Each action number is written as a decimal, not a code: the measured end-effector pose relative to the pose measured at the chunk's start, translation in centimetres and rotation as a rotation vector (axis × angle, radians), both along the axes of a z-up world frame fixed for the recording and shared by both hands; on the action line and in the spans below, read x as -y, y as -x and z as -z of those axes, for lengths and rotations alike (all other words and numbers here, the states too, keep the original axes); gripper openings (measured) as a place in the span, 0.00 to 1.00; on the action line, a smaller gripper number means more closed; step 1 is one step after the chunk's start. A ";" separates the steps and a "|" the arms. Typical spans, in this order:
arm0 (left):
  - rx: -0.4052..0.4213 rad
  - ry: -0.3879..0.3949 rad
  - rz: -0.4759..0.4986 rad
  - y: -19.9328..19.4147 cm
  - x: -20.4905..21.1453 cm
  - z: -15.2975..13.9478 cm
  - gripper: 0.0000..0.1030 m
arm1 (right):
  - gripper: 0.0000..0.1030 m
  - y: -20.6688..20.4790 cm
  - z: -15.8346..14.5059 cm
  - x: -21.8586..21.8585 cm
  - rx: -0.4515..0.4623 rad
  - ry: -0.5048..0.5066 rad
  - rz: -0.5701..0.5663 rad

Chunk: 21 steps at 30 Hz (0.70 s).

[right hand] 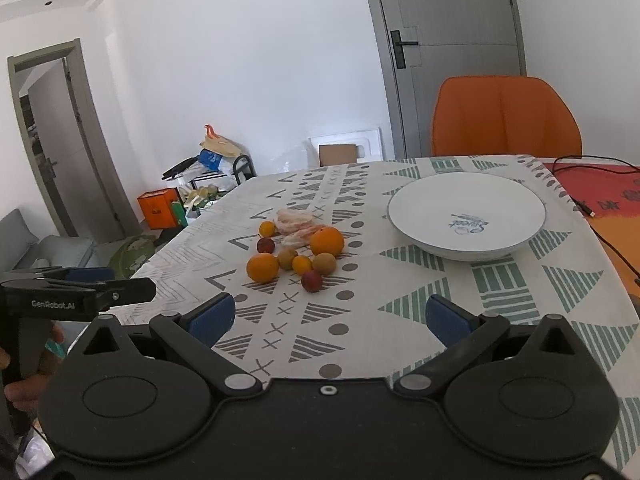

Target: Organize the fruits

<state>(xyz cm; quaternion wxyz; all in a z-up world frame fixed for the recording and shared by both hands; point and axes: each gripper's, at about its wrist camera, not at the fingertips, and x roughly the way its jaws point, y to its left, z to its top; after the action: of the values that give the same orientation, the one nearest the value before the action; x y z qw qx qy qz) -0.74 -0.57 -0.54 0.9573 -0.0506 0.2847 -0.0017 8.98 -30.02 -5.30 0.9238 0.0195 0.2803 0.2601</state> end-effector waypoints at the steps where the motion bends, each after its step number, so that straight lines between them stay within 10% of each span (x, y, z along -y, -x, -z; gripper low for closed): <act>1: 0.000 -0.001 0.001 0.0 0.0 0.0 1.00 | 1.00 0.0 0.0 0.0 0.000 -0.001 0.002; 21: 0.000 -0.009 0.015 0.2 0.2 -0.1 1.00 | 1.00 0.0 -0.1 0.3 -0.002 0.001 0.016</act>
<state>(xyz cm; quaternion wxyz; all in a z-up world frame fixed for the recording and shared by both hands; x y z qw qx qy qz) -0.98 -0.72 -0.40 0.9574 -0.0441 0.2853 -0.0077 9.00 -30.27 -5.17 0.9256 0.0213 0.2812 0.2525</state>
